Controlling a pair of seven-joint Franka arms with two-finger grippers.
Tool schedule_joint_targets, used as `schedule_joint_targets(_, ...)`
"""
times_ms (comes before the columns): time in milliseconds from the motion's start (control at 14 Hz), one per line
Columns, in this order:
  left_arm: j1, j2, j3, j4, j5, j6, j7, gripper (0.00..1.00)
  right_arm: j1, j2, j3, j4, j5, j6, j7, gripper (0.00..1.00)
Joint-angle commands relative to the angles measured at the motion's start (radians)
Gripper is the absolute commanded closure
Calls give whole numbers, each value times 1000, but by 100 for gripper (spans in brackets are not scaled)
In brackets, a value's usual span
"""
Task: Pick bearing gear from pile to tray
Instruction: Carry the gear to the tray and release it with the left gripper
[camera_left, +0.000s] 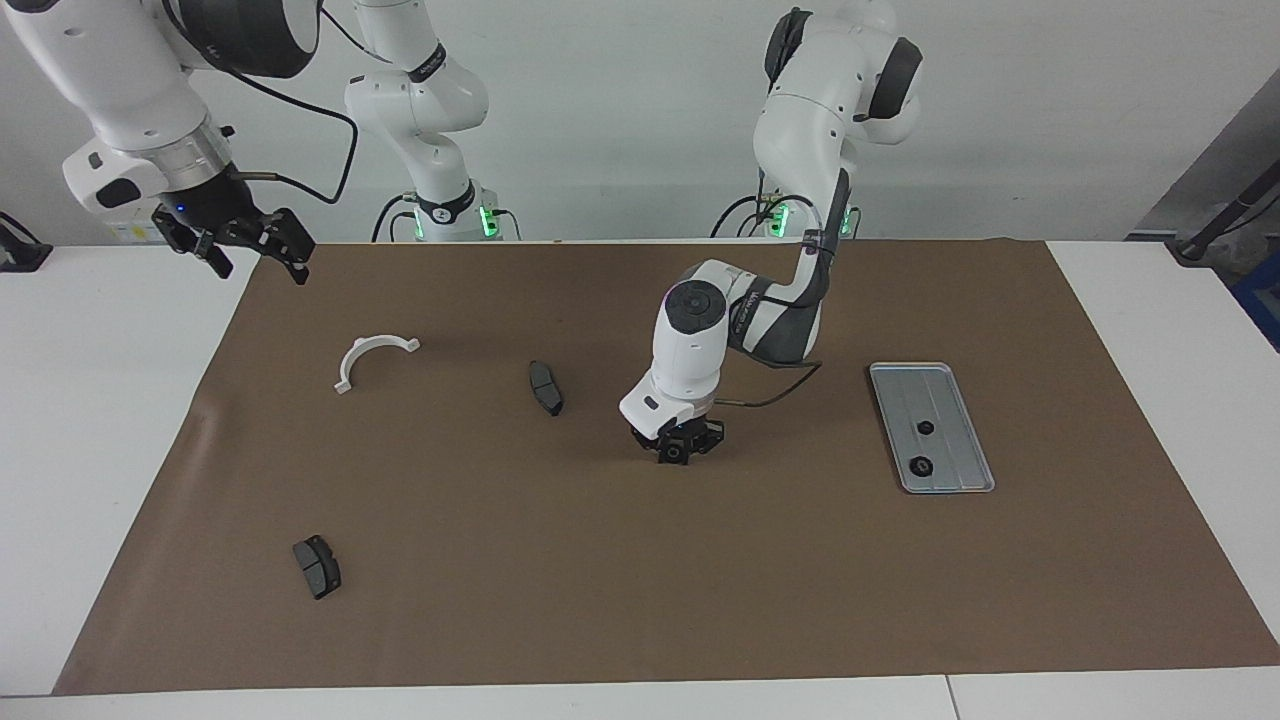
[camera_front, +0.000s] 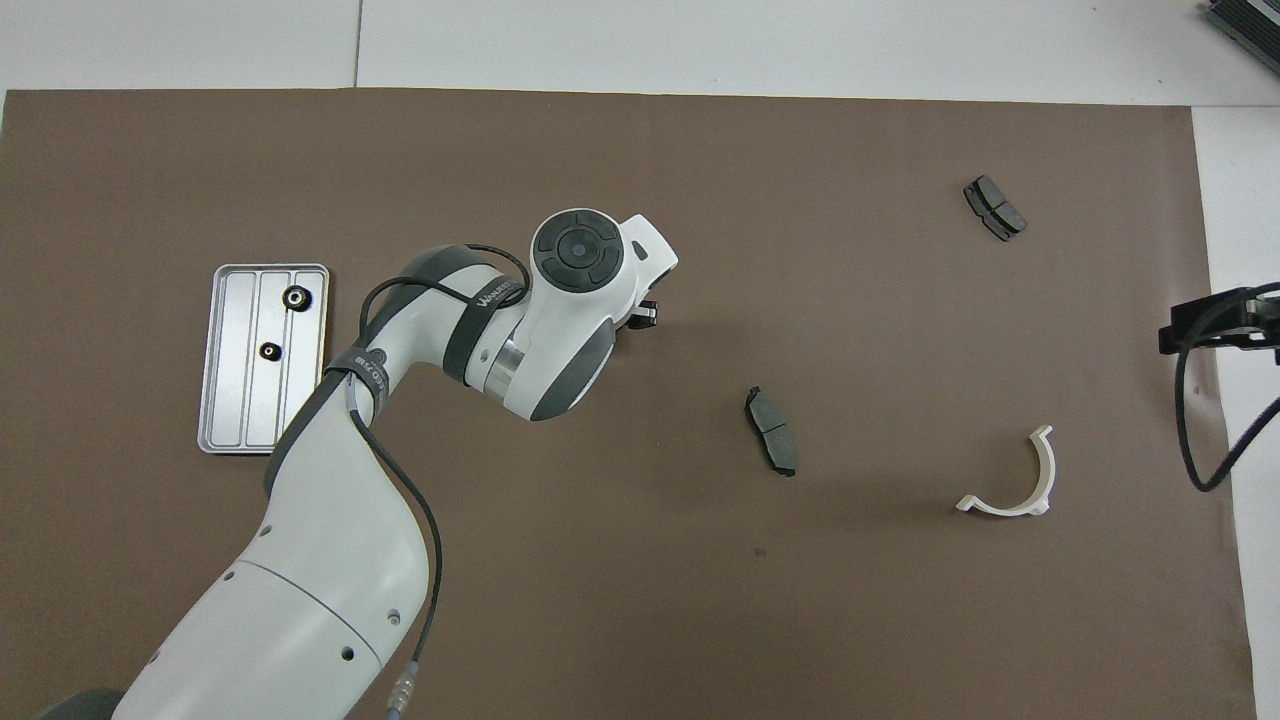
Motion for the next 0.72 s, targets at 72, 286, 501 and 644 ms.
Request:
schedule_joint_targets(72, 162, -38, -9, 39, 5, -88, 20, 91, -17, -23, 13, -27, 19, 17, -18, 0)
schedule_joint_targets(286, 252, -78, -5, 23, -14, -146, 171, 91, -16, -25, 14, -34, 13, 24, -23, 0)
schedule_joint_targets(501, 372, -173, -9, -107, -20, -146, 344, 91, -4, -25, 28, -31, 15, 23, -14, 0)
schedule_joint_targets(644, 455, -247, -8, -226, -25, -129, 524, 91, -4, -25, 28, -30, 21, 17, 0, 0)
